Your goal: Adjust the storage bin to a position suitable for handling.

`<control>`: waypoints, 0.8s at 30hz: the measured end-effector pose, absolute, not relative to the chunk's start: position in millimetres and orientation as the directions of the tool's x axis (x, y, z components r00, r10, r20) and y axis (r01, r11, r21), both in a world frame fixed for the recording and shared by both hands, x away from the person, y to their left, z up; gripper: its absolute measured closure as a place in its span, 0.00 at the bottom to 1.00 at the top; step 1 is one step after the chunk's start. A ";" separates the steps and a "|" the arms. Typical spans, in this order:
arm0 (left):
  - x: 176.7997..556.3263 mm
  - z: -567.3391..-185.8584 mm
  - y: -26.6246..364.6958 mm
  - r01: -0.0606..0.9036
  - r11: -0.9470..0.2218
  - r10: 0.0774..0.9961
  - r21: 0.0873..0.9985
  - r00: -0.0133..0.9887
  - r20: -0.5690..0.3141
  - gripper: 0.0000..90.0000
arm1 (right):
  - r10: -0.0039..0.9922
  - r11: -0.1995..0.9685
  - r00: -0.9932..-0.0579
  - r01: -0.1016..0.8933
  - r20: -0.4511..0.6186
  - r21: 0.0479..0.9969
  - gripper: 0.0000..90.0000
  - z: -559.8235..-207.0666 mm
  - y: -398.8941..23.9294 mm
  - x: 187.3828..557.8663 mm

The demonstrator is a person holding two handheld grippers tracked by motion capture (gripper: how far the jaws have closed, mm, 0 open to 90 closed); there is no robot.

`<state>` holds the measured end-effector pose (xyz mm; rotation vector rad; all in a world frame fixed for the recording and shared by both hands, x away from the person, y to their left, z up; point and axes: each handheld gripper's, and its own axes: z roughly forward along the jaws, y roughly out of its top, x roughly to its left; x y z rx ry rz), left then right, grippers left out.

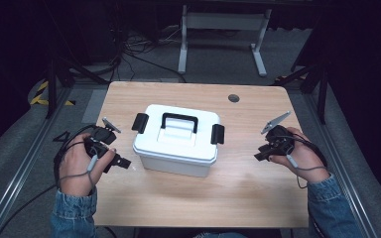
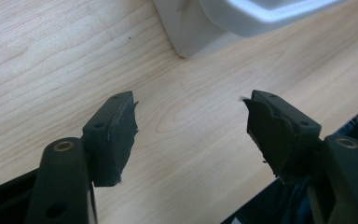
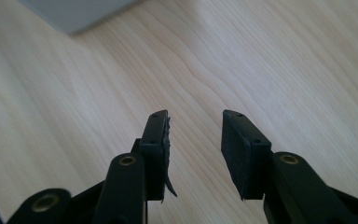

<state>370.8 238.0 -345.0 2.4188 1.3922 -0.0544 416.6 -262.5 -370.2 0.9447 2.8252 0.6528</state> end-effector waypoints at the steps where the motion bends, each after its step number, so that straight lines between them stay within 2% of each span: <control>1: 369.6 -345.7 237.1 0.843 -0.462 0.830 0.276 0.520 -0.200 0.32 | 0.580 0.717 -0.813 0.540 0.052 0.440 0.70 -364.7 -258.1 415.9; 4: 368.2 -346.0 237.5 0.830 -0.473 0.825 0.297 0.535 -0.181 0.33 | 0.570 0.721 -0.821 0.520 0.036 0.458 0.71 -354.2 -250.4 416.2; 8: 364.5 -340.5 246.1 0.796 -0.474 0.815 0.376 0.559 -0.156 0.29 | 0.564 0.744 -0.826 0.509 0.002 0.432 0.71 -338.0 -230.7 424.8; 12: 365.5 -336.5 253.0 0.792 -0.477 0.805 0.381 0.567 -0.172 0.28 | 0.526 0.774 -0.850 0.470 -0.019 0.424 0.68 -321.1 -211.2 429.3; 15: 368.3 -334.8 254.7 0.796 -0.477 0.793 0.372 0.573 -0.207 0.32 | 0.480 0.804 -0.876 0.420 -0.042 0.422 0.63 -309.4 -198.5 432.3; 17: 369.4 -333.6 253.7 0.799 -0.479 0.794 0.362 0.571 -0.208 0.30 | 0.480 0.802 -0.877 0.436 -0.005 0.409 0.59 -303.1 -191.4 436.7; 24: 373.4 -339.0 248.5 0.795 -0.550 0.772 0.255 0.601 -0.206 0.20 | 0.469 0.795 -0.883 0.426 0.007 0.431 0.64 -284.5 -175.6 450.8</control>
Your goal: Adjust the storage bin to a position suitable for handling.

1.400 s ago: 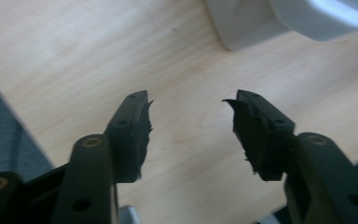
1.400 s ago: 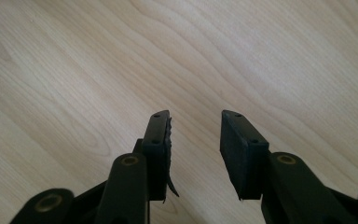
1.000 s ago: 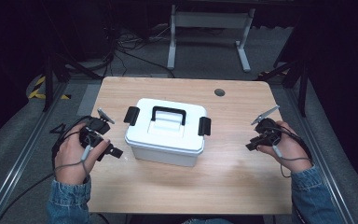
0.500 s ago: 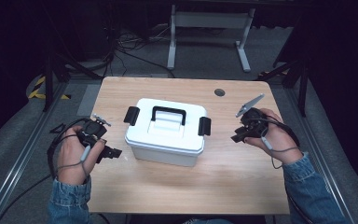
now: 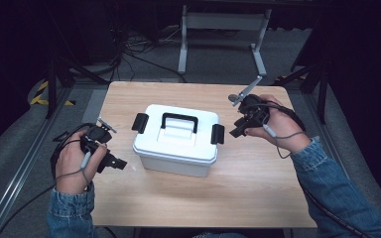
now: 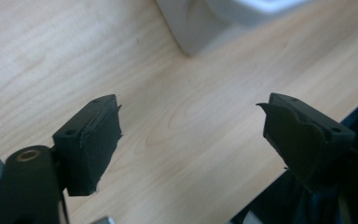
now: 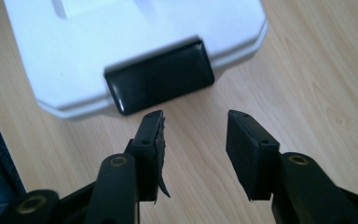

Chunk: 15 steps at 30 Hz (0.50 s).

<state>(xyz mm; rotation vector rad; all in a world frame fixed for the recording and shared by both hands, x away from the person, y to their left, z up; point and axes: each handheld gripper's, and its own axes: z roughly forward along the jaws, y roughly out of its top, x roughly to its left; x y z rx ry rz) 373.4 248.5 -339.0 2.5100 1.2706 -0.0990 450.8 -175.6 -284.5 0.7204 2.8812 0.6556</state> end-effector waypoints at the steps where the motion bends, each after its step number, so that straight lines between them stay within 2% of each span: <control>1: 374.0 -339.5 248.2 0.791 -0.556 0.769 0.256 0.606 -0.203 0.21 | 0.468 0.791 -0.883 0.426 0.013 0.439 0.65 -280.9 -172.2 452.6; 9: 374.8 -339.2 246.4 0.803 -0.541 0.793 0.251 0.586 -0.165 0.20 | 0.420 0.802 -0.907 0.377 0.010 0.464 0.66 -269.4 -141.7 458.4; 13: 381.6 -345.8 242.2 0.836 -0.511 0.844 0.201 0.532 -0.065 0.20 | 0.362 0.805 -0.932 0.310 -0.005 0.505 0.63 -269.3 -124.8 462.3; 15: 383.7 -348.1 241.4 0.841 -0.511 0.848 0.180 0.527 -0.055 0.22 | 0.337 0.820 -0.941 0.275 -0.035 0.502 0.59 -270.0 -114.5 466.1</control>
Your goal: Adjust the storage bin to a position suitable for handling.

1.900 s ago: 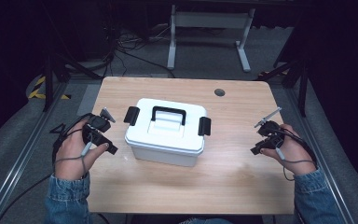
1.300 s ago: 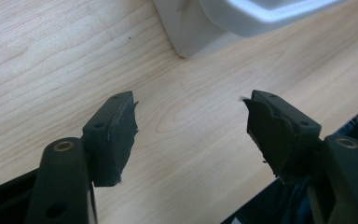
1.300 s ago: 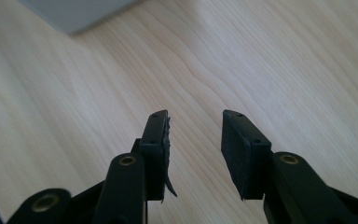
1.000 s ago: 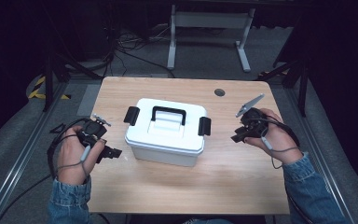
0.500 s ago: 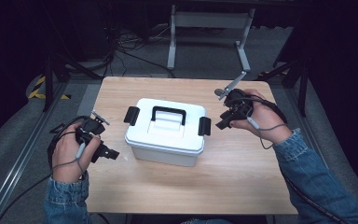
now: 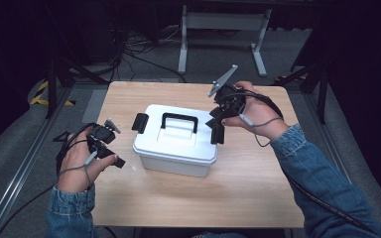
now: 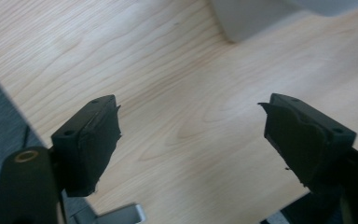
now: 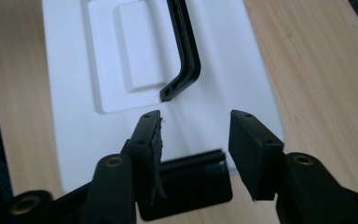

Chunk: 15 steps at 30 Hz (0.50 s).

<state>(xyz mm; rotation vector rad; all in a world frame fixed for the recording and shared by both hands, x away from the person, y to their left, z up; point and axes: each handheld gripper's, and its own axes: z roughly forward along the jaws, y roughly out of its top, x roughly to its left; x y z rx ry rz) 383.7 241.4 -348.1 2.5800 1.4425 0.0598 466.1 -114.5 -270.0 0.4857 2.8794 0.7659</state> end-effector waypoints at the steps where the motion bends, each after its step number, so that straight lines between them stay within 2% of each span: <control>1: 383.6 -348.1 241.7 0.837 -0.515 0.841 0.184 0.535 -0.081 0.22 | 0.331 0.825 -0.942 0.264 -0.048 0.499 0.58 -270.4 -111.1 467.3; 4: 383.2 -345.6 242.5 0.828 -0.524 0.829 0.199 0.549 -0.101 0.26 | 0.317 0.839 -0.948 0.261 -0.040 0.478 0.61 -273.8 -97.6 473.2; 11: 385.2 -345.3 241.8 0.829 -0.522 0.828 0.199 0.549 -0.114 0.26 | 0.339 0.813 -0.940 0.312 0.037 0.492 0.60 -280.5 -78.4 488.2; 15: 386.8 -346.7 239.6 0.817 -0.538 0.814 0.210 0.567 -0.121 0.24 | 0.334 0.818 -0.941 0.319 0.058 0.479 0.71 -285.1 -67.8 491.3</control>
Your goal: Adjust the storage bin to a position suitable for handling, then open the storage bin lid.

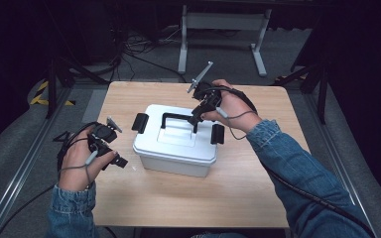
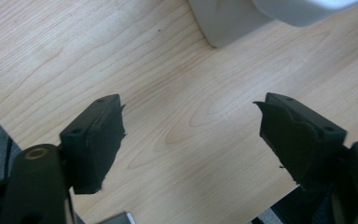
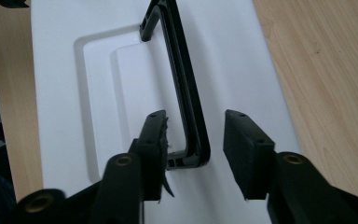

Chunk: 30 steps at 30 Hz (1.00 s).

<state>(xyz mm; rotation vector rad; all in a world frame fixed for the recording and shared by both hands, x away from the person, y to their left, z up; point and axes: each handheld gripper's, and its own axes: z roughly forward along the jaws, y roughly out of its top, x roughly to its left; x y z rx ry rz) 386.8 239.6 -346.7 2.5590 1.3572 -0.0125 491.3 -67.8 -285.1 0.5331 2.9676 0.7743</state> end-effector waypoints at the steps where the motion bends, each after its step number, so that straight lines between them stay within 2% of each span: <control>1: 386.8 -346.9 239.4 0.817 -0.537 0.814 0.212 0.567 -0.122 0.24 | 0.330 0.820 -0.942 0.316 0.057 0.476 0.74 -285.8 -66.0 490.8; 4: 387.6 -345.8 240.7 0.813 -0.538 0.814 0.222 0.570 -0.113 0.24 | 0.314 0.830 -0.948 0.299 0.049 0.470 0.80 -287.1 -59.9 486.8; 8: 387.7 -346.0 240.8 0.809 -0.543 0.811 0.225 0.575 -0.110 0.24 | 0.291 0.858 -0.956 0.275 0.031 0.435 0.83 -292.5 -53.2 484.7; 10: 387.5 -345.9 241.1 0.808 -0.548 0.809 0.219 0.578 -0.110 0.23 | 0.282 0.872 -0.959 0.265 0.020 0.412 0.89 -297.2 -51.6 485.1; 30: 396.8 -340.6 246.7 0.803 -0.548 0.795 0.233 0.587 -0.154 0.20 | 0.213 0.876 -0.977 0.195 0.009 0.442 0.93 -296.3 -52.8 476.9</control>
